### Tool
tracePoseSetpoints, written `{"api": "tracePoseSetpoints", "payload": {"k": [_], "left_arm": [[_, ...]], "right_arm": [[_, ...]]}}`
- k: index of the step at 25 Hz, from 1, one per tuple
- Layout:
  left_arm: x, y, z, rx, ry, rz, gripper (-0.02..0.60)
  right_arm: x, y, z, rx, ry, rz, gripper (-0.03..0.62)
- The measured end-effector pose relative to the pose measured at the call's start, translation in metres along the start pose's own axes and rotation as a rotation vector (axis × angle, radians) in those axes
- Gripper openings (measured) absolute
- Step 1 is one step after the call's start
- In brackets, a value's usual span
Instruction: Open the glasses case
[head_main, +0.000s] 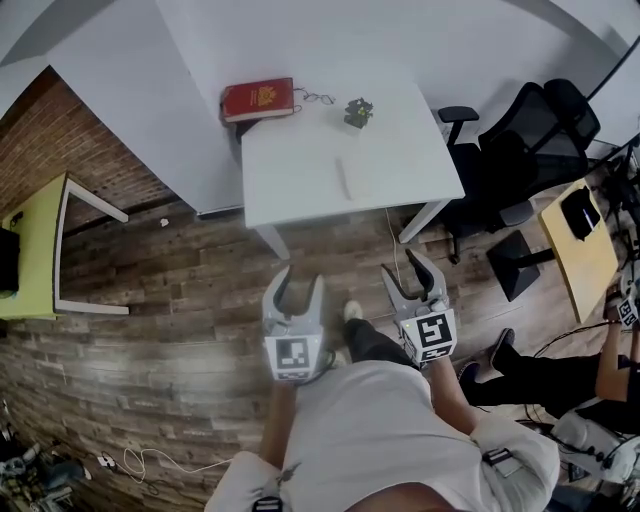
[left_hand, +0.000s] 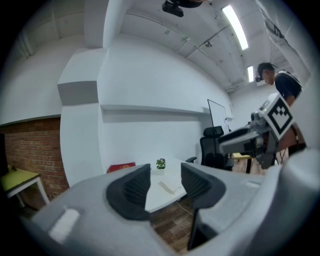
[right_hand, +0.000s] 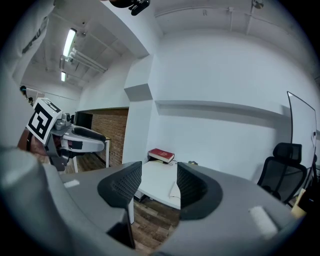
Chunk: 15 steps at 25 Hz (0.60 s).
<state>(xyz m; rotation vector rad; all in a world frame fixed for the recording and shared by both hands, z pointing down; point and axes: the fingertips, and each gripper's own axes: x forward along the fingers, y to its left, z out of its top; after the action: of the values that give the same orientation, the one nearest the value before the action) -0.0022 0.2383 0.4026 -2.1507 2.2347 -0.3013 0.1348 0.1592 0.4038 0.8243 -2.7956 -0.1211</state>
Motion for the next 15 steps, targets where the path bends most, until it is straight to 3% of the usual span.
{"api": "tracePoseSetpoints", "payload": {"k": [15], "left_arm": [[0.083, 0.01, 0.016, 0.023, 0.026, 0.037, 0.183]], "right_arm": [[0.061, -0.071, 0.004, 0.027, -0.018, 0.042, 0.209]]}}
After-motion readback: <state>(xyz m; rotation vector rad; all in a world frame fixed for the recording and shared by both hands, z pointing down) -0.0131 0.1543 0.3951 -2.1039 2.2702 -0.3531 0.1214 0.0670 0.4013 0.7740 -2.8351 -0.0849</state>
